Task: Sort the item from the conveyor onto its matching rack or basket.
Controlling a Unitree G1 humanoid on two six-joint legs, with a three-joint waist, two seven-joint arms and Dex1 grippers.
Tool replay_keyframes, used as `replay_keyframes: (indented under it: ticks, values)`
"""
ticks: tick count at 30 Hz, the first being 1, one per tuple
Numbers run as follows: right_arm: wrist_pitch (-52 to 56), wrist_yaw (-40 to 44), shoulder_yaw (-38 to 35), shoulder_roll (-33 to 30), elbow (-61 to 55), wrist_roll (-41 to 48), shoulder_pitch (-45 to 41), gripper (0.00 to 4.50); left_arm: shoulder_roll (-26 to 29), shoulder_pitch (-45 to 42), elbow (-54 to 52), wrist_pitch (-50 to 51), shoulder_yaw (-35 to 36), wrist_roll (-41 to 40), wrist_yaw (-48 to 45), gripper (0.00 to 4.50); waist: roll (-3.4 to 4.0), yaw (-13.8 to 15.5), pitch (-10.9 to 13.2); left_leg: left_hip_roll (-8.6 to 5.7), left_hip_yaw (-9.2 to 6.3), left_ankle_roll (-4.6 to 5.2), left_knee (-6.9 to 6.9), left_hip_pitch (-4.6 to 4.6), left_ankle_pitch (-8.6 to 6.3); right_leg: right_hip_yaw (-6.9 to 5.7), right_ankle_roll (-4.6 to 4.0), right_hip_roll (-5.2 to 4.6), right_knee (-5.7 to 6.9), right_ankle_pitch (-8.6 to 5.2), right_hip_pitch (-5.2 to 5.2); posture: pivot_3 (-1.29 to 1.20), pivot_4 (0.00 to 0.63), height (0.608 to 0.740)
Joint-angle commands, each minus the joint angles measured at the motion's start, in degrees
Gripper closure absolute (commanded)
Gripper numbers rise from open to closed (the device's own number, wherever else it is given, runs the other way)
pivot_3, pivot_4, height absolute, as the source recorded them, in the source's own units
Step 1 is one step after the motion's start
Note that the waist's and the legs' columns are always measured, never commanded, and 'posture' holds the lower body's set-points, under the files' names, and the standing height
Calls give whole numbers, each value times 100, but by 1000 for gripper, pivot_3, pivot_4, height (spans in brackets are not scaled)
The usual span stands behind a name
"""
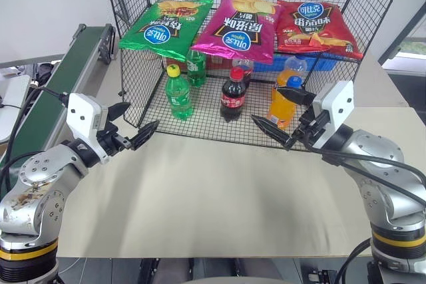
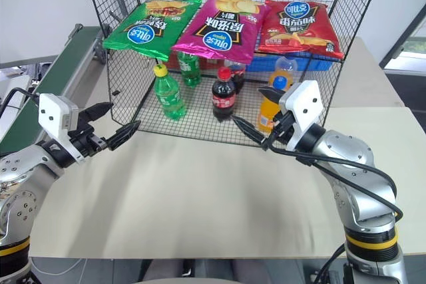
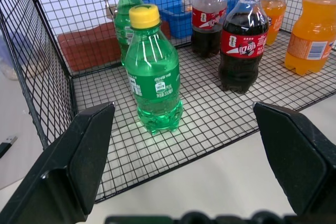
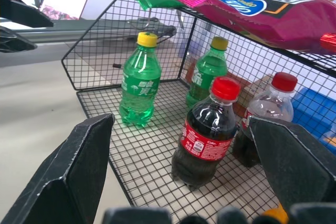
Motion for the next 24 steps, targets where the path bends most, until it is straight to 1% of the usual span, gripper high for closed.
replay_keyframes:
  ticks: [1,11,16,24]
  values:
    - [19,-132,-120,23,-278,115,-178,0,-51,-134,-237,48,258,-183,221,26,0,-2,0,0,0,0,0,0,0,0,0,0,0,0,0,0,150,740]
    - [-68,-342,-99,157,-239,43,-377,0,-296,-544,-434,259,489,-707,858,26,0,11,0,0,0,0,2,-2,0,0,0,-1,1,0,0,0,150,740]
    - [-103,-430,-99,260,-277,41,-405,0,-388,-578,-613,355,476,-891,1113,26,0,3,0,0,-1,0,3,-1,0,0,0,0,3,0,0,0,150,740]
    - [-223,-455,-84,324,-284,-17,-387,0,-393,-526,-625,324,408,-894,1204,26,0,7,0,0,-2,0,4,-2,0,0,0,0,3,0,0,0,150,740]
